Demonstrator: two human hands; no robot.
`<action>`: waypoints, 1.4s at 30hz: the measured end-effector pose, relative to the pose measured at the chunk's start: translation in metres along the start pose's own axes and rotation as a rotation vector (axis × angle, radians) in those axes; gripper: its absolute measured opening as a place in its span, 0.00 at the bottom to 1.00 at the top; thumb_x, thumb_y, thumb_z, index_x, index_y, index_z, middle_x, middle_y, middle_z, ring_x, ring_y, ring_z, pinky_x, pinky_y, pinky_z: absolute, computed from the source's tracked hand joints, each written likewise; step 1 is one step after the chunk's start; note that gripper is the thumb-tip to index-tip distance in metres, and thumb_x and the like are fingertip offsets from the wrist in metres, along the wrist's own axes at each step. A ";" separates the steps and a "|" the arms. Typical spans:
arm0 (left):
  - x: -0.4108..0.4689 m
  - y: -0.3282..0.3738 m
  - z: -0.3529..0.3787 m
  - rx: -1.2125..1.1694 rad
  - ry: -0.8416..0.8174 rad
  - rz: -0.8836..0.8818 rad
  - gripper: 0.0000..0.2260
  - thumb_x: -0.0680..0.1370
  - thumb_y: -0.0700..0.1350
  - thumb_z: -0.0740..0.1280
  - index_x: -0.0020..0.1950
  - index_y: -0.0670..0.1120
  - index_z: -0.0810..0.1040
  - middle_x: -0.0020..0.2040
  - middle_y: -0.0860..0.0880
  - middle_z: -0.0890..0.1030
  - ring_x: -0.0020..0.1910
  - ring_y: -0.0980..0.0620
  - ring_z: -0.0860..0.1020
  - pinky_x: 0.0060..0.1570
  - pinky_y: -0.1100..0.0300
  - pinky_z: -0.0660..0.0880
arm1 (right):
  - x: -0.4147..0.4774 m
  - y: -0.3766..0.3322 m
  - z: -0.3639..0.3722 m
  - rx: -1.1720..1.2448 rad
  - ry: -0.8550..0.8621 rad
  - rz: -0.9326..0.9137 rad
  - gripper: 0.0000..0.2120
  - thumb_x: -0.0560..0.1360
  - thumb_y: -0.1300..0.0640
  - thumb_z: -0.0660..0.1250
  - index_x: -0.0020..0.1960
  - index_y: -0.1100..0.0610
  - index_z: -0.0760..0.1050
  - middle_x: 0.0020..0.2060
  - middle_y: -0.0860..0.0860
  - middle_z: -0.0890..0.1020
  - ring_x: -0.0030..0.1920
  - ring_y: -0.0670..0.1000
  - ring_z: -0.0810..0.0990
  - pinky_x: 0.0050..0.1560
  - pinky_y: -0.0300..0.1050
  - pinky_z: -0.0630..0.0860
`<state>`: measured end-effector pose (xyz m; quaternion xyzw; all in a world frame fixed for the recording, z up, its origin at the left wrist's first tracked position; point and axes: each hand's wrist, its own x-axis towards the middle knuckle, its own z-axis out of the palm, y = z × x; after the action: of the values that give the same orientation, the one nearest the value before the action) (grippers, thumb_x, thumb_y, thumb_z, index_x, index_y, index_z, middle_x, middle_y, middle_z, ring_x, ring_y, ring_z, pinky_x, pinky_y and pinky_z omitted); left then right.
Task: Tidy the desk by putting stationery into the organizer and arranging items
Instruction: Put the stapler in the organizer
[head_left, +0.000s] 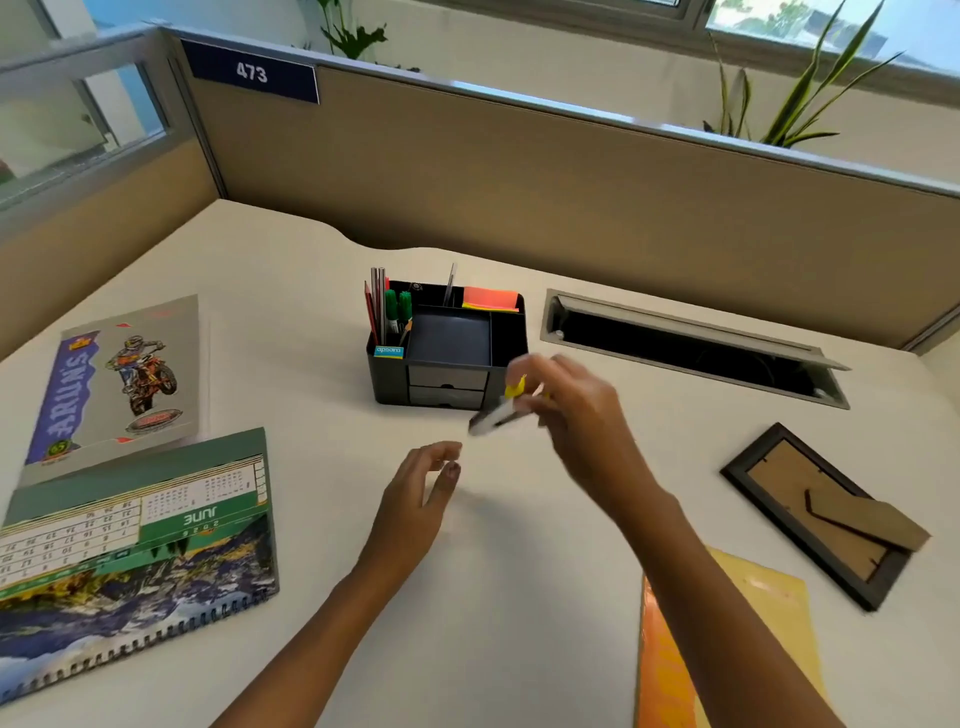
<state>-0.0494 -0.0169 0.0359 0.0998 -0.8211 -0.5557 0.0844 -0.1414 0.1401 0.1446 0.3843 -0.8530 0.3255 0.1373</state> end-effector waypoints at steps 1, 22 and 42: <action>0.005 -0.013 0.000 0.086 0.001 -0.016 0.12 0.79 0.53 0.59 0.62 0.54 0.73 0.59 0.59 0.74 0.59 0.60 0.73 0.61 0.66 0.70 | 0.012 0.009 -0.002 -0.036 0.067 0.011 0.10 0.74 0.67 0.67 0.53 0.58 0.77 0.43 0.54 0.78 0.40 0.51 0.76 0.39 0.41 0.77; 0.009 -0.059 0.008 0.785 -0.109 0.203 0.21 0.81 0.49 0.50 0.74 0.57 0.60 0.75 0.59 0.59 0.75 0.58 0.54 0.73 0.52 0.52 | 0.130 0.111 0.056 -0.430 -0.402 -0.239 0.06 0.75 0.64 0.66 0.52 0.59 0.75 0.43 0.58 0.78 0.39 0.54 0.75 0.35 0.39 0.62; 0.008 -0.060 0.009 0.756 -0.088 0.207 0.20 0.80 0.49 0.51 0.73 0.56 0.62 0.74 0.59 0.61 0.75 0.58 0.55 0.73 0.52 0.53 | 0.125 0.123 0.073 -0.378 -0.178 -0.162 0.12 0.69 0.68 0.72 0.50 0.62 0.74 0.43 0.58 0.79 0.42 0.57 0.74 0.35 0.45 0.69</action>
<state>-0.0554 -0.0330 -0.0228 0.0166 -0.9764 -0.2062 0.0621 -0.3152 0.0824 0.0950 0.4460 -0.8740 0.1123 0.1566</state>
